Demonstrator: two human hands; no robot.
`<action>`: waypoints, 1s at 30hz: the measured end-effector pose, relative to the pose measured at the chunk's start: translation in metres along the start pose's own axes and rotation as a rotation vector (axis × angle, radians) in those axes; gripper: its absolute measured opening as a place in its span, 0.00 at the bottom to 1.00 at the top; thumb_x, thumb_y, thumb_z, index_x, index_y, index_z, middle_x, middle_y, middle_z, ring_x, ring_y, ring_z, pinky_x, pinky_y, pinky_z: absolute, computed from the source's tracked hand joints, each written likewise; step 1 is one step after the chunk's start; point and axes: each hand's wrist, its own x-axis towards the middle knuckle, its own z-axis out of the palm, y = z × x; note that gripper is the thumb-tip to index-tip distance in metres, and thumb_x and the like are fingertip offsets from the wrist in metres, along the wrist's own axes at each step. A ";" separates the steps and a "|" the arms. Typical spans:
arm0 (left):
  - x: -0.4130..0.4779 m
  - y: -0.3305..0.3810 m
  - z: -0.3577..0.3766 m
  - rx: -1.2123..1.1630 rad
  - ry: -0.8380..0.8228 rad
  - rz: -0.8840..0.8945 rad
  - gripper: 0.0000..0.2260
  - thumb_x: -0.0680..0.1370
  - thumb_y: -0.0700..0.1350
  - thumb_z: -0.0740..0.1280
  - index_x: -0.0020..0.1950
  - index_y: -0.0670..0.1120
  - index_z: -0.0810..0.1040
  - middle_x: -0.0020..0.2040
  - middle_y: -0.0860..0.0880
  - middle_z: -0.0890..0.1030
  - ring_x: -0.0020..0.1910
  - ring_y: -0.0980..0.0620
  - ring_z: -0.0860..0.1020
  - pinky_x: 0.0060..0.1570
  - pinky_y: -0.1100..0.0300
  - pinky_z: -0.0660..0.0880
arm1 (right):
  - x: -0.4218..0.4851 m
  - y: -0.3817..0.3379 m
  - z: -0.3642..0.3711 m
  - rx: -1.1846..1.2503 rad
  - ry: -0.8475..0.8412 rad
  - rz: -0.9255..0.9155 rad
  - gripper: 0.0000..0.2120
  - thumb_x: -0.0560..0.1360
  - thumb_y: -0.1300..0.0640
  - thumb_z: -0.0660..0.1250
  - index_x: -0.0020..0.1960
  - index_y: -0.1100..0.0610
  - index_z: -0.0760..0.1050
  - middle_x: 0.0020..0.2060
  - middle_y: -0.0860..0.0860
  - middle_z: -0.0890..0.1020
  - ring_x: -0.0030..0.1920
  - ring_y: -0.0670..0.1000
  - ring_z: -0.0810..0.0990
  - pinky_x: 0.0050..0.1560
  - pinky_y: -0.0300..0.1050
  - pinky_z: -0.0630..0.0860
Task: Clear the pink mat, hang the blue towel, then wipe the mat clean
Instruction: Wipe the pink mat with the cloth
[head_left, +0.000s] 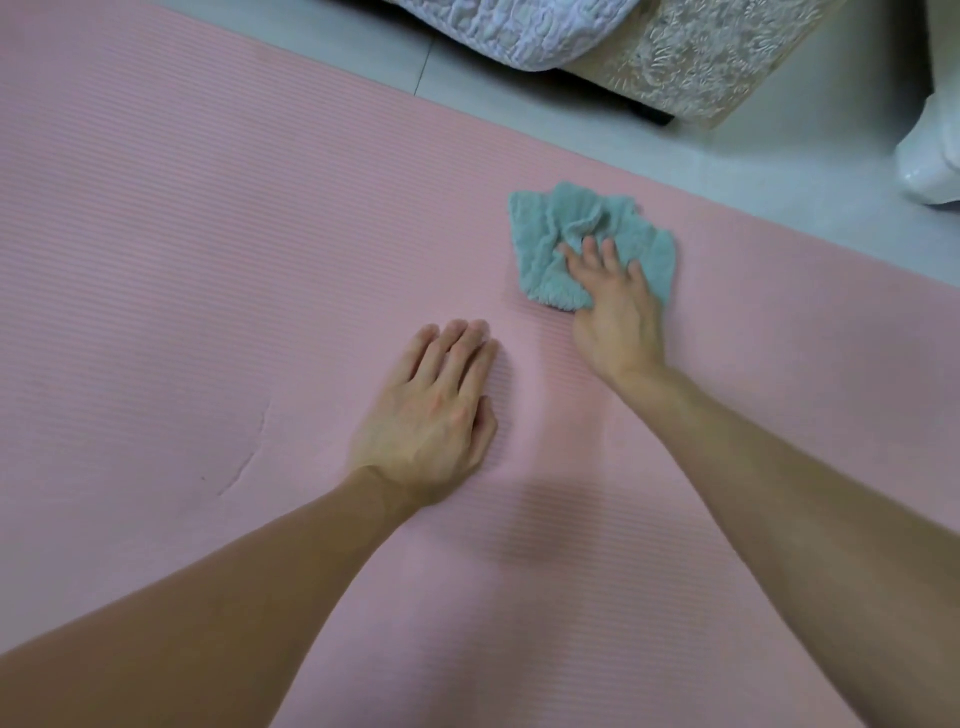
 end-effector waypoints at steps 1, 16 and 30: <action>0.000 0.000 0.000 0.001 0.001 0.000 0.24 0.79 0.48 0.56 0.73 0.38 0.69 0.73 0.41 0.69 0.73 0.42 0.66 0.74 0.45 0.59 | -0.012 -0.003 0.003 0.017 0.007 -0.001 0.38 0.70 0.70 0.59 0.77 0.51 0.58 0.77 0.52 0.59 0.78 0.53 0.53 0.76 0.53 0.50; -0.003 -0.001 -0.002 0.044 -0.094 0.040 0.27 0.80 0.49 0.48 0.76 0.38 0.62 0.76 0.40 0.63 0.76 0.41 0.60 0.76 0.46 0.53 | -0.251 -0.079 0.027 0.284 0.052 0.040 0.37 0.62 0.61 0.53 0.72 0.55 0.70 0.72 0.53 0.69 0.75 0.56 0.63 0.73 0.58 0.55; -0.047 0.020 -0.007 0.053 -0.128 0.027 0.24 0.82 0.42 0.49 0.77 0.35 0.54 0.76 0.38 0.60 0.76 0.40 0.57 0.76 0.45 0.53 | -0.309 -0.097 0.028 0.269 -0.025 0.047 0.33 0.66 0.61 0.53 0.71 0.56 0.71 0.70 0.54 0.72 0.74 0.56 0.65 0.73 0.58 0.58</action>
